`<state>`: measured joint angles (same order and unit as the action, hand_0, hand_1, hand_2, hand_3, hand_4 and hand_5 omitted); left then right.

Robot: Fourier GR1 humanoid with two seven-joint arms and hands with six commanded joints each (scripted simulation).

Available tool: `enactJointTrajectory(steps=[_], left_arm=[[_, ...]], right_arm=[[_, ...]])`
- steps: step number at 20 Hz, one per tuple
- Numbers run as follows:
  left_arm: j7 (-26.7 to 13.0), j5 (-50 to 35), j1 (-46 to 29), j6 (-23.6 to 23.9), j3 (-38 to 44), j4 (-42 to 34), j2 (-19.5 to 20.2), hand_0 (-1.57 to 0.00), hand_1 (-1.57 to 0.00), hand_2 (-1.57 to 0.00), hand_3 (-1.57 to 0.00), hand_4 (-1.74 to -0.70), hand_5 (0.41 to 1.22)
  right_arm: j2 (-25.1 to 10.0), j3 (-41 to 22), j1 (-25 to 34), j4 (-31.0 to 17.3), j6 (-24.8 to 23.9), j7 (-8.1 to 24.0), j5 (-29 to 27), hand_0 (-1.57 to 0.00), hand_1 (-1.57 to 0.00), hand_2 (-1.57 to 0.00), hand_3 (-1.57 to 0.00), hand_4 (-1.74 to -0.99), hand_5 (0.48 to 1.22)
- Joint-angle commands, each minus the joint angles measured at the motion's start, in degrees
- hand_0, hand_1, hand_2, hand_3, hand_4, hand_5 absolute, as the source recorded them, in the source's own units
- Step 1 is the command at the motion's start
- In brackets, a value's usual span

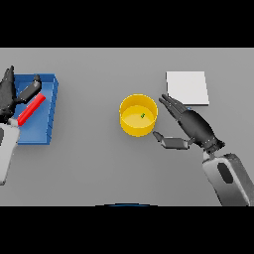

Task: Pick up the red beaker and tilt it to pour out 1 green nut into yellow bowl. Pick up the yellow bowl and place it on the metallic measuring scale.

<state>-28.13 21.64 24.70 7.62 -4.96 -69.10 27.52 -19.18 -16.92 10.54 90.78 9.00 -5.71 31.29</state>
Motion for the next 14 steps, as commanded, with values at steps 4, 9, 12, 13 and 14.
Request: enactJointTrajectory(steps=[4,9,12,13,14], left_arm=[[-0.58,-0.31,0.59,-0.74,0.09,0.58,0.32,-0.01,0.0,-0.01,0.0,-0.74,0.689],[-0.61,-0.12,0.24,-1.13,-0.18,0.57,0.69,0.0,0.0,0.0,0.0,-0.74,0.702],[0.06,-0.2,-0.24,-0.95,0.2,0.27,1.26,0.0,0.0,0.0,0.0,-0.75,0.706],[-0.07,-0.52,-0.35,-1.26,0.26,0.29,1.22,0.0,0.0,0.0,0.0,-0.75,0.707],[-0.53,-0.5,-0.28,-1.23,0.24,-0.07,1.19,0.0,0.0,0.0,0.0,-0.75,0.704]], right_arm=[[-3.75,-5.4,7.35,-3.67,5.29,-1.39,5.71,0.0,0.0,0.0,0.0,-1.207,0.674],[-7.28,-13.2,16.05,-8.44,9.71,-5.49,14.01,0.0,0.0,0.0,0.0,-1.223,0.703],[-6.97,-16.21,19.74,-11.87,12.14,-6.34,16.31,0.0,0.0,0.0,0.0,-1.213,0.714],[-6.91,-16.94,20.9,-13.58,12.46,-7.12,16.86,0.0,0.0,0.0,0.0,-1.215,0.717],[-6.32,-17.45,21.87,-14.79,13.33,-6.94,16.92,0.0,0.0,0.0,0.0,-1.218,0.72]])
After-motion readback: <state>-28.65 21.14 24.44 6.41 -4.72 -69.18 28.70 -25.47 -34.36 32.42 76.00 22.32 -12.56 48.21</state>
